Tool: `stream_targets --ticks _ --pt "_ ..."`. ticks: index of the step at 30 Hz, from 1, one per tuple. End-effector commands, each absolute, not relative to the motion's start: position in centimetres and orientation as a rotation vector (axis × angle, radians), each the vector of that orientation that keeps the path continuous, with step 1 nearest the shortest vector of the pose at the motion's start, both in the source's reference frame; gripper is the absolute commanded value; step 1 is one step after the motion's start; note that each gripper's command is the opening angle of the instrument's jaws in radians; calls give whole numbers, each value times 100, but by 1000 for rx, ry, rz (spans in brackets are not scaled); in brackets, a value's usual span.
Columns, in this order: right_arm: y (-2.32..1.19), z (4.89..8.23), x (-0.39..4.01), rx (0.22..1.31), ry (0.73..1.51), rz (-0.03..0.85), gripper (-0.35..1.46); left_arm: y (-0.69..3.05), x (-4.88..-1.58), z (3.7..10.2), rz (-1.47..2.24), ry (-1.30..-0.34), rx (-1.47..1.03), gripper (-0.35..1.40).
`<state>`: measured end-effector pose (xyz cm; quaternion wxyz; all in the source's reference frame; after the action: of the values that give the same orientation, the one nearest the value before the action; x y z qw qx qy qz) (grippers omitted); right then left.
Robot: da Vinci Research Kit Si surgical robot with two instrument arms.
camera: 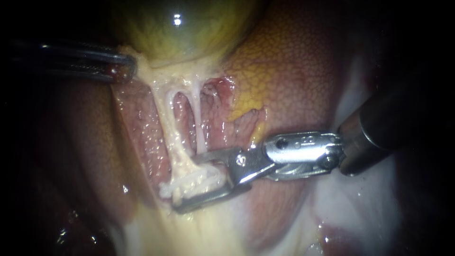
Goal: Clipping second clip left tube
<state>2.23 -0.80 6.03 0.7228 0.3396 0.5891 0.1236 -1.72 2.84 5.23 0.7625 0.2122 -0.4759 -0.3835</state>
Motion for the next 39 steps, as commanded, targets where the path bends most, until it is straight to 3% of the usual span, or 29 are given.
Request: stream_targets --ticks 1,20,39 --pt "-80 603 223 750 1301 272 37 284 -173 523 -834 -1035 462 -35" --pt "-45 581 205 808 1373 331 42 284 -172 523 -834 -1035 462 -35" --pt "-37 587 222 881 1430 380 43 284 -172 523 -834 -1035 462 -35"
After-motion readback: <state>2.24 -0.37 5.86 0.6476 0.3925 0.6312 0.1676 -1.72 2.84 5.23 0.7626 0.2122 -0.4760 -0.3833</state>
